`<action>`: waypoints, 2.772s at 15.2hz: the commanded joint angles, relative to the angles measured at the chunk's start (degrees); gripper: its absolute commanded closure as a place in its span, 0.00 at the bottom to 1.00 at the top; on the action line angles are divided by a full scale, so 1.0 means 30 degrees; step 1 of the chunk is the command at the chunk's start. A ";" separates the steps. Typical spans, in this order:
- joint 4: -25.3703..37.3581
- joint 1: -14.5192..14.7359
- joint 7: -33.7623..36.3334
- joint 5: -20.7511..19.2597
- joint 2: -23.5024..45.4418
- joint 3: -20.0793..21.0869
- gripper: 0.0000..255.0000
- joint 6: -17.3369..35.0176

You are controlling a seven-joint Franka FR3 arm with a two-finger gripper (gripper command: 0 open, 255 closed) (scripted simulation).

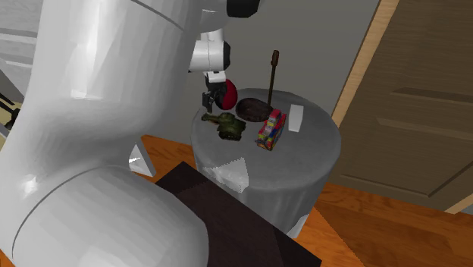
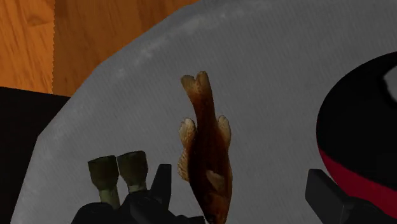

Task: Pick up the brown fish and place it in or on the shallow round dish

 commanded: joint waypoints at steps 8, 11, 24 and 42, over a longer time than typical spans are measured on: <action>0.1129 0.0925 0.0787 -0.0617 0.2093 -0.1010 0.00 0.1005; 0.1120 0.1036 0.0703 -0.0478 0.2062 -0.1130 0.00 0.1032; -0.0865 0.1257 0.1262 -0.0535 0.1333 -0.1335 1.00 0.2392; 0.3175 0.5999 0.1753 -0.4045 0.2960 -0.3601 0.00 -0.3445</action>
